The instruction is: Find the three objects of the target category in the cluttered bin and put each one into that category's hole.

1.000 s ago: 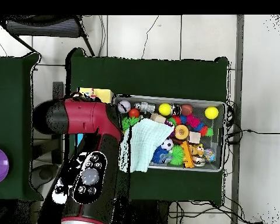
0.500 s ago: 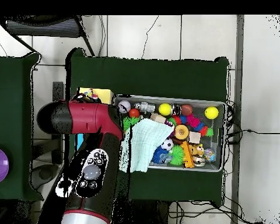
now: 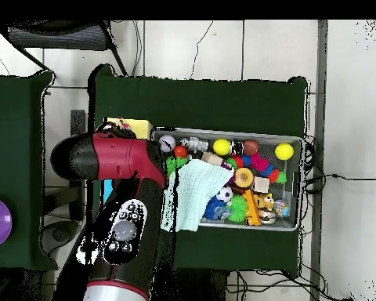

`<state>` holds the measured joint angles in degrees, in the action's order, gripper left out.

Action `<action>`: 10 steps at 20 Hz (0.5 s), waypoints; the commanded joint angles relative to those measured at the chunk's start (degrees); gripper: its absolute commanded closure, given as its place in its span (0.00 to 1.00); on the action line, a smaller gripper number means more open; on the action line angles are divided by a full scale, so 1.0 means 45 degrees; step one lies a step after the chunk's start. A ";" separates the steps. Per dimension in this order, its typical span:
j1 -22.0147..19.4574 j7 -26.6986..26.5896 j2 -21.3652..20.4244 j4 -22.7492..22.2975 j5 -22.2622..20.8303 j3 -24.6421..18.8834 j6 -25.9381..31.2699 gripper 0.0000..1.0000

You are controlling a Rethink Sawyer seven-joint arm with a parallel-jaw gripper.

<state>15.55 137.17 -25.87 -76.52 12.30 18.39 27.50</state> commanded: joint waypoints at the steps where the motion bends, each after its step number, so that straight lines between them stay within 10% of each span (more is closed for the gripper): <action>1: -0.0510 0.1855 0.0492 -0.0878 0.0484 -0.1417 -0.0561 1.00; 10: -0.0444 0.1665 0.0113 -0.0895 0.0441 -0.1235 0.0091 1.00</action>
<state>15.23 137.17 -25.87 -76.53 12.59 18.18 26.88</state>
